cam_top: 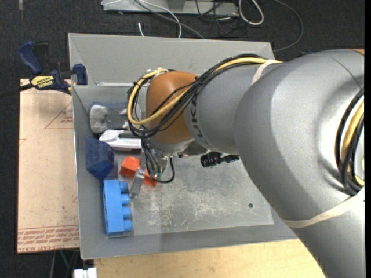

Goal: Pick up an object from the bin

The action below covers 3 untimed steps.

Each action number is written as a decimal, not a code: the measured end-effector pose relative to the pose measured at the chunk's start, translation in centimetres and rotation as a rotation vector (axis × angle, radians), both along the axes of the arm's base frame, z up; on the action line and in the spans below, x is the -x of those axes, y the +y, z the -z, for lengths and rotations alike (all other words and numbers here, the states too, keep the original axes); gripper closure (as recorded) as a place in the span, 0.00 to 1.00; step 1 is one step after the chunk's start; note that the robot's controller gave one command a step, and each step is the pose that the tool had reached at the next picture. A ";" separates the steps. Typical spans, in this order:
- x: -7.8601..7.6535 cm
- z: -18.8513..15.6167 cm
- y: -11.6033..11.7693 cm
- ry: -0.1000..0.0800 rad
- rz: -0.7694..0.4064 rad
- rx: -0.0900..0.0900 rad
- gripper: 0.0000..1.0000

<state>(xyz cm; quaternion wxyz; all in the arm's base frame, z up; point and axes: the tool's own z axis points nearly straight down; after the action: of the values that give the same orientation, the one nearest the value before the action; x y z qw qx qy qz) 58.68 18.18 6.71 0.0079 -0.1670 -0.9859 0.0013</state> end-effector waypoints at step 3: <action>1.0 -0.3 0.8 -0.020 -0.156 -0.005 0.00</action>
Offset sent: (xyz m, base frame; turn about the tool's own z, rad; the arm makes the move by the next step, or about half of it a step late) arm -0.0027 0.0017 0.0013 -0.0222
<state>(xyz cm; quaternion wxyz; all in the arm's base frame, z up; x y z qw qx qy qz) 57.63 18.98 7.04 -0.0018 -0.0896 -0.9960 -0.0024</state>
